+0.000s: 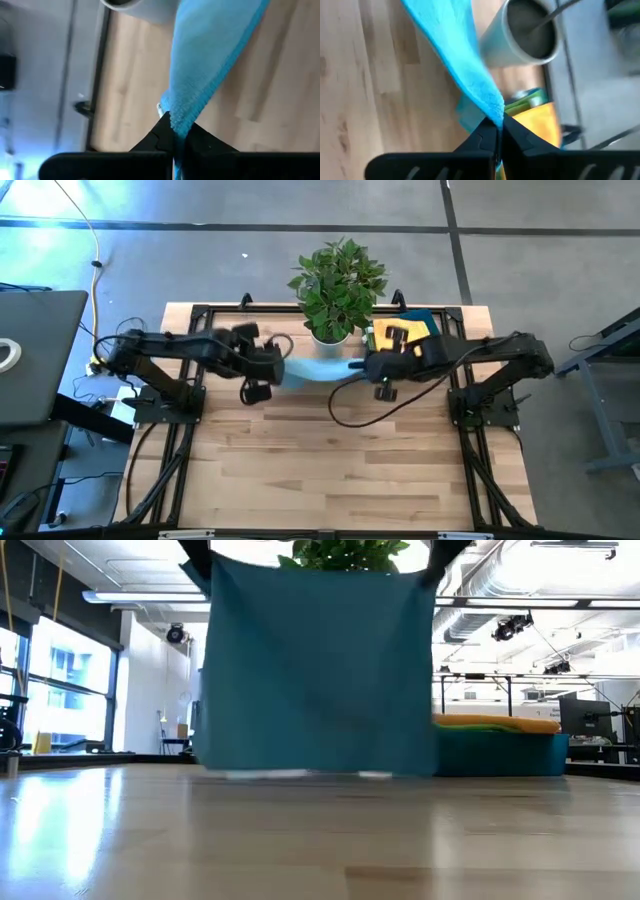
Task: Sort microfiber towel by color & place in baskets
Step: Fold the blue towel
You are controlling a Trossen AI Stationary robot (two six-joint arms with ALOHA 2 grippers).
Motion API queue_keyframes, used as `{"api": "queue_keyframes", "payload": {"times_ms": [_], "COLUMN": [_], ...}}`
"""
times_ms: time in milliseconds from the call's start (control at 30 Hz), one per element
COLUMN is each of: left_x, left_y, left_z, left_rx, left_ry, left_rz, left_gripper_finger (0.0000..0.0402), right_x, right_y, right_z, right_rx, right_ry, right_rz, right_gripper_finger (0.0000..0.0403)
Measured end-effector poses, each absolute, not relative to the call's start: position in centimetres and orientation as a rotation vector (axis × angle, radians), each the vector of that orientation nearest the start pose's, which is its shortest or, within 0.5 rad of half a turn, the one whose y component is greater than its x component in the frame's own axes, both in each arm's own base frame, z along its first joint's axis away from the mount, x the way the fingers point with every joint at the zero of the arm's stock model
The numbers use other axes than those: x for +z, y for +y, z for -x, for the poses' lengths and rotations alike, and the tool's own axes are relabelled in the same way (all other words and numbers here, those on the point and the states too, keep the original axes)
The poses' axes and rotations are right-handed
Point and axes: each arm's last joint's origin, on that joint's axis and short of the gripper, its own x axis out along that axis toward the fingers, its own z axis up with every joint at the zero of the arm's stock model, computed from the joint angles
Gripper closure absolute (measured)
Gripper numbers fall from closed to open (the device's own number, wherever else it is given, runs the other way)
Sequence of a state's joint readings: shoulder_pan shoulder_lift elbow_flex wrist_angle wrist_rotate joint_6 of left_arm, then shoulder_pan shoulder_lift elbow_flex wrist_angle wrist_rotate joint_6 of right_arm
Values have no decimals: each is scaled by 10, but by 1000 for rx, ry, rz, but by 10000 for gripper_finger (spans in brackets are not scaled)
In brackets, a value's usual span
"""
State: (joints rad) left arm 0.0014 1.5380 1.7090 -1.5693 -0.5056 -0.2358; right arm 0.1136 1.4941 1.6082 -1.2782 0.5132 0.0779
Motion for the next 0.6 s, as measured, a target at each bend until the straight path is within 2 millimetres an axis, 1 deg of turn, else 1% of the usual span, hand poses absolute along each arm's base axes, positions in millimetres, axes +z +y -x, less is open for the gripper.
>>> {"api": "queue_keyframes", "payload": {"times_ms": [33, 100, 200, 300, 367, 433, 533, 600], "left_x": [371, 353, 318, 285, 263, 245, 224, 214], "left_y": [10, 1, -15, -30, -42, -54, -72, -83], "left_z": [-260, -260, -258, -250, -249, -249, -250, -249], "left_rx": [570, 560, 561, 576, 569, 544, 478, 444], "left_ry": [1312, 1371, 1487, 1576, 1586, 1570, 1509, 1479], "left_rz": [-131, -102, -58, -5, 45, 105, 211, 269], "left_gripper_finger": [401, 401, 401, 401, 401, 401, 402, 401], "right_x": [357, 332, 292, 263, 250, 240, 231, 226], "right_y": [19, 25, 40, 56, 66, 76, 87, 92], "right_z": [-275, -277, -277, -277, -276, -276, -273, -271], "right_rx": [-398, -382, -296, -206, -150, -93, -23, 15], "right_ry": [1112, 1139, 1194, 1187, 1163, 1146, 1151, 1158], "right_rz": [273, 226, 150, 72, 21, -29, -105, -153], "right_gripper_finger": [403, 403, 403, 403, 403, 403, 403, 403]}}
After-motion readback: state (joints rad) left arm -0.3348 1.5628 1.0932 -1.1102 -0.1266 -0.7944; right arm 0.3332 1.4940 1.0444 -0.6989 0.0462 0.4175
